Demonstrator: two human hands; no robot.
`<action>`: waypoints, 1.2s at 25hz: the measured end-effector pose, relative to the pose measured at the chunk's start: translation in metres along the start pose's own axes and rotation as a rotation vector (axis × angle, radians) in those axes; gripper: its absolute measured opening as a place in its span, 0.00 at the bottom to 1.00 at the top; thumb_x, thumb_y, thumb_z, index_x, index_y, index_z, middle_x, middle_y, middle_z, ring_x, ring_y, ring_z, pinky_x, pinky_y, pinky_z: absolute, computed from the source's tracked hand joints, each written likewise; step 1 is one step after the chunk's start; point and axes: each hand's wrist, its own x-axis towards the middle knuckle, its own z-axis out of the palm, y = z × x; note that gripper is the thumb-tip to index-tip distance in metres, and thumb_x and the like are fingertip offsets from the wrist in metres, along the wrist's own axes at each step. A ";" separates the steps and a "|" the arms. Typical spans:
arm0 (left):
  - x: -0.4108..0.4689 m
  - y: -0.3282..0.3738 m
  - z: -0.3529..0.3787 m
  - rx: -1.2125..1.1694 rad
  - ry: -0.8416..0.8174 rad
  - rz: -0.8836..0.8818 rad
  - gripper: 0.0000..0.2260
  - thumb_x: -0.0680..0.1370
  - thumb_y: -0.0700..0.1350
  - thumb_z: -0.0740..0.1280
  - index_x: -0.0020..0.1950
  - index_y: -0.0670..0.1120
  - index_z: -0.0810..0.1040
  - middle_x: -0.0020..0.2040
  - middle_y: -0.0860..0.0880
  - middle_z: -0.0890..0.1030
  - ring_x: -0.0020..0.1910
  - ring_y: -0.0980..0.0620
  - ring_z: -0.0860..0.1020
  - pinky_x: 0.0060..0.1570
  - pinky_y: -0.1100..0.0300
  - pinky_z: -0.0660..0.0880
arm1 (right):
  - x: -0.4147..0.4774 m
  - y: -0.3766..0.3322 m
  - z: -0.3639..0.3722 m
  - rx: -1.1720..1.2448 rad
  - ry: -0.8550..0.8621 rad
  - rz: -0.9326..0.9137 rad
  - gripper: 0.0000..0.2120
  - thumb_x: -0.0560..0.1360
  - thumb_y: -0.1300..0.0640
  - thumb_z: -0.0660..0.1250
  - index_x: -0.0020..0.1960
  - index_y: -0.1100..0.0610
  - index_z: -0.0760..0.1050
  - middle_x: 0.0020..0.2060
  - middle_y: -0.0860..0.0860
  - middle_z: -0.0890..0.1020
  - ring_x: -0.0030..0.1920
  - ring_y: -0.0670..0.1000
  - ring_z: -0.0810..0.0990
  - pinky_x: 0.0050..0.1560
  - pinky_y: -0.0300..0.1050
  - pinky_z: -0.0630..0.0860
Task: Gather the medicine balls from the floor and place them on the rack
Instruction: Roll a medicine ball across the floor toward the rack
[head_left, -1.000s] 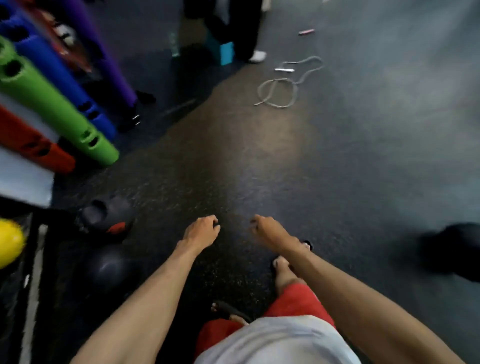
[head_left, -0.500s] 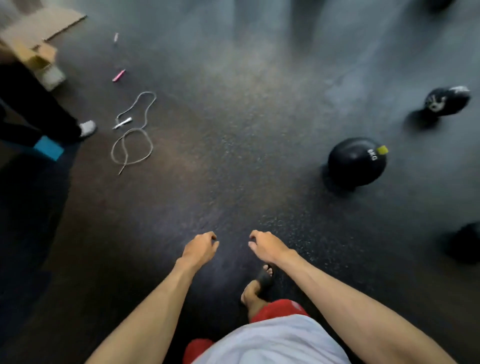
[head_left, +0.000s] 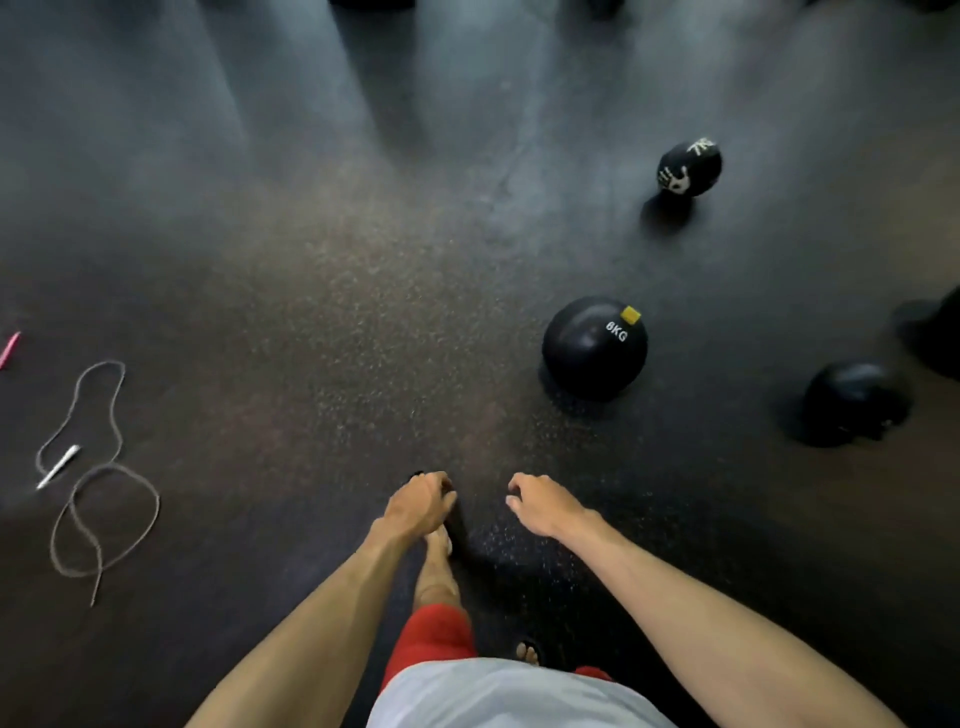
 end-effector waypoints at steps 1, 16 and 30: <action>0.029 0.006 -0.016 0.018 -0.013 0.031 0.13 0.82 0.49 0.62 0.62 0.44 0.78 0.57 0.43 0.83 0.58 0.42 0.80 0.54 0.51 0.76 | 0.021 -0.005 -0.017 0.024 0.017 0.022 0.17 0.83 0.49 0.59 0.69 0.54 0.72 0.62 0.56 0.80 0.60 0.58 0.79 0.59 0.55 0.77; 0.399 0.115 -0.264 0.302 -0.191 0.378 0.13 0.81 0.52 0.63 0.61 0.47 0.79 0.56 0.43 0.84 0.56 0.43 0.82 0.54 0.52 0.78 | 0.262 -0.042 -0.263 0.381 0.272 0.355 0.16 0.80 0.49 0.62 0.65 0.55 0.76 0.60 0.58 0.82 0.62 0.61 0.79 0.60 0.52 0.76; 0.655 0.385 -0.346 0.736 -0.419 0.697 0.13 0.83 0.48 0.59 0.57 0.44 0.80 0.52 0.43 0.84 0.50 0.44 0.83 0.49 0.53 0.78 | 0.418 0.072 -0.454 0.813 0.429 0.641 0.16 0.80 0.49 0.61 0.63 0.55 0.75 0.62 0.61 0.80 0.62 0.63 0.78 0.61 0.52 0.75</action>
